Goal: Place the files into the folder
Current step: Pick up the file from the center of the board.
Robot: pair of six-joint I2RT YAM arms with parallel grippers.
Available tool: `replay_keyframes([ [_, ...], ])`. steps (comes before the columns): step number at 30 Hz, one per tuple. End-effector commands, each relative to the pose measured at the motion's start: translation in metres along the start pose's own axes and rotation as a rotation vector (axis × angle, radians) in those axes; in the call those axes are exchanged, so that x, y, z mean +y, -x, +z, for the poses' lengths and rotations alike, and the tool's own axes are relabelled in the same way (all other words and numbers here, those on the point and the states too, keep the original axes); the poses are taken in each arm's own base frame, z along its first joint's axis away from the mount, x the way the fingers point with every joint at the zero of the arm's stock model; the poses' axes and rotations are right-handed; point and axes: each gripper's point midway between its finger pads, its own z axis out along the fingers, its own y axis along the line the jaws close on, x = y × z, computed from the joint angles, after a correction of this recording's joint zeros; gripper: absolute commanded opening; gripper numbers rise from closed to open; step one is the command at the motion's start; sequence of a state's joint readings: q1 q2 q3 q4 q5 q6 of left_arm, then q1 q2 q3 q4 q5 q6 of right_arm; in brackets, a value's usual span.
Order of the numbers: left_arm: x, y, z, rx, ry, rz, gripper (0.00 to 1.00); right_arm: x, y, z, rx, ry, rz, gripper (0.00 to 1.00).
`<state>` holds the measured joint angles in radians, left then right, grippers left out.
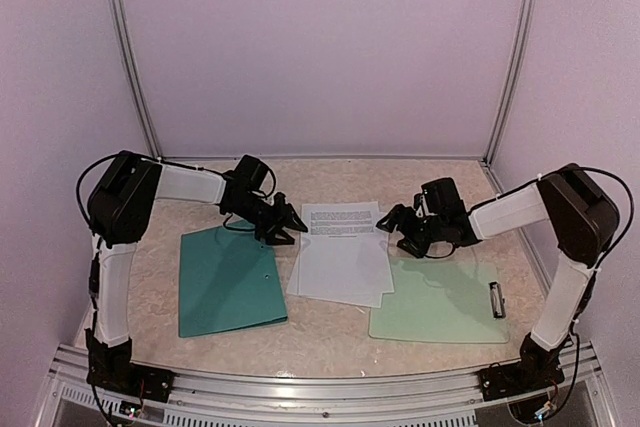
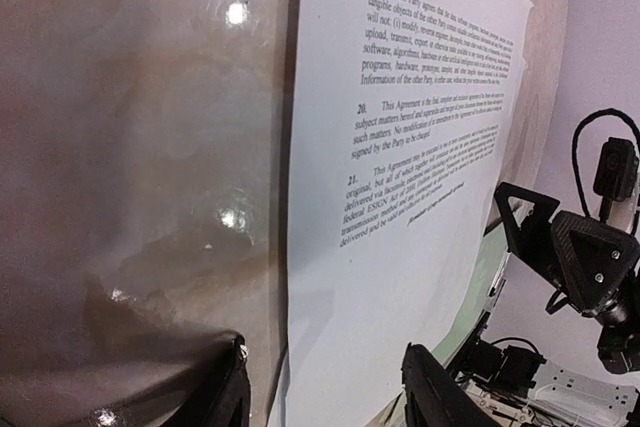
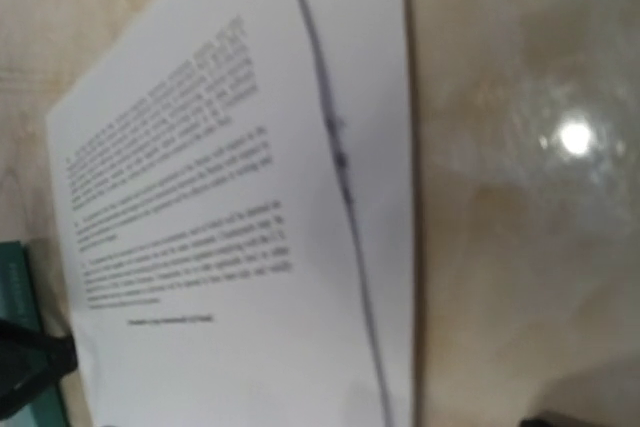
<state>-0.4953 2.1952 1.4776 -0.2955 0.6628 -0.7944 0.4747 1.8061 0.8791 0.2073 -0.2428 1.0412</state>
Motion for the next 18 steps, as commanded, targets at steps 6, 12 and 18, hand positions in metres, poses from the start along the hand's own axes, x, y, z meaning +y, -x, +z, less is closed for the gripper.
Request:
replay_keyframes([
  [6, 0.025, 0.011, 0.007, -0.007, 0.102, -0.014, 0.52, -0.022, -0.027, 0.013, 0.083, 0.026, 0.082, 0.82],
  [12, 0.026, 0.014, 0.021, 0.004, 0.098, -0.018, 0.52, -0.011, -0.042, 0.025, 0.136, 0.077, 0.118, 0.81],
  [18, 0.027, 0.007, 0.034, 0.018, 0.092, -0.015, 0.52, -0.004, -0.047, 0.028, 0.152, 0.123, 0.159, 0.8],
])
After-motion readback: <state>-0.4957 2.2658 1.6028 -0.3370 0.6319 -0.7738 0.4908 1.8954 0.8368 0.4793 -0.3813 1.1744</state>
